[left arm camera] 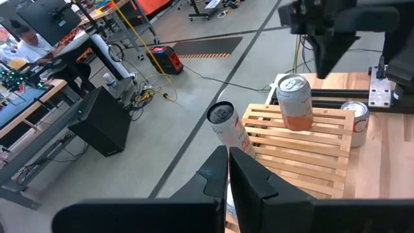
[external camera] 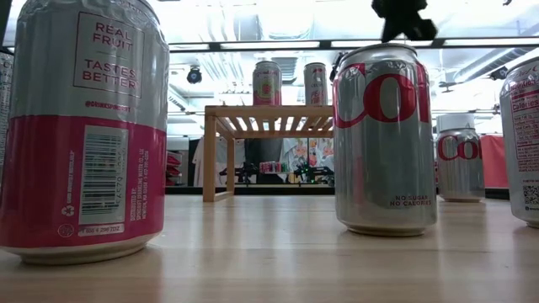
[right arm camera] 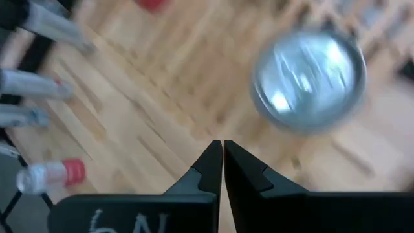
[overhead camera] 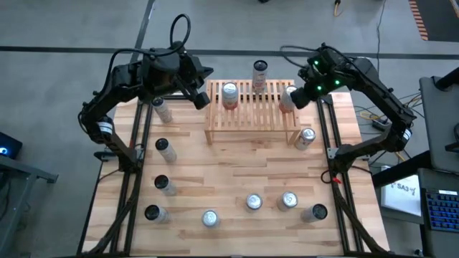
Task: Place canned beverage on shelf
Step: Put the orange and white soda can on the shelf
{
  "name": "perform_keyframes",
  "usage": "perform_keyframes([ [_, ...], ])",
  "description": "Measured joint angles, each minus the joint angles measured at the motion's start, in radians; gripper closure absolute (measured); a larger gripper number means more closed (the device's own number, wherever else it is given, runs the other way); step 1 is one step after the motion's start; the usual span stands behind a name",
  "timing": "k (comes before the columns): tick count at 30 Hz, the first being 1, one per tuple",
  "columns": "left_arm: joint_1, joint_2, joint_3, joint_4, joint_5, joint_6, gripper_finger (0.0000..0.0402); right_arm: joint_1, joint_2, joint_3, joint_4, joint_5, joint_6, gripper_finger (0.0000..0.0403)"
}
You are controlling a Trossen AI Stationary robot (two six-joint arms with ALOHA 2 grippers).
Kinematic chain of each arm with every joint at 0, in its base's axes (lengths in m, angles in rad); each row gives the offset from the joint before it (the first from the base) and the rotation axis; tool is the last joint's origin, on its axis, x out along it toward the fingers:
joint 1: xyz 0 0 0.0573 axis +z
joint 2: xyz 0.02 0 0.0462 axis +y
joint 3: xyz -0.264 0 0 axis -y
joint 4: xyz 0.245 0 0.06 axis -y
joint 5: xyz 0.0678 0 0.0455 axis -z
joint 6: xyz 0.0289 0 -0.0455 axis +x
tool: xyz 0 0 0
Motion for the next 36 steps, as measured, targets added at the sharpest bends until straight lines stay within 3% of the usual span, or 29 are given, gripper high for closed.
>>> perform_keyframes([
  [3, 0.001, 0.0, 0.0, 0.0, 0.0, 0.002, 0.0402, 0.0, 0.0, 0.0, -0.07, 0.012, 0.022, 0.0394],
  [7, 0.001, 0.0, 0.0, 0.0, 0.0, 0.004, 0.0402, 0.0, 0.002, 0.0, -0.068, 0.159, 0.041, 0.0394],
  [12, 0.001, 0.0, 0.0, 0.0, 0.0, 0.004, 0.0402, -0.001, 0.008, 0.0, -0.066, 0.244, 0.034, 0.0394],
  [16, 0.001, 0.0, 0.0, 0.0, 0.0, 0.004, 0.0402, -0.001, 0.015, -0.002, -0.057, 0.256, 0.032, 0.0394],
  [22, 0.001, 0.0, 0.0, 0.0, 0.0, 0.004, 0.0402, 0.0, 0.016, -0.002, -0.054, 0.158, 0.039, 0.0394],
  [36, 0.001, 0.0, 0.0, 0.0, 0.0, 0.003, 0.0402, -0.001, 0.016, -0.02, 0.01, 0.247, 0.039, 0.0394],
])
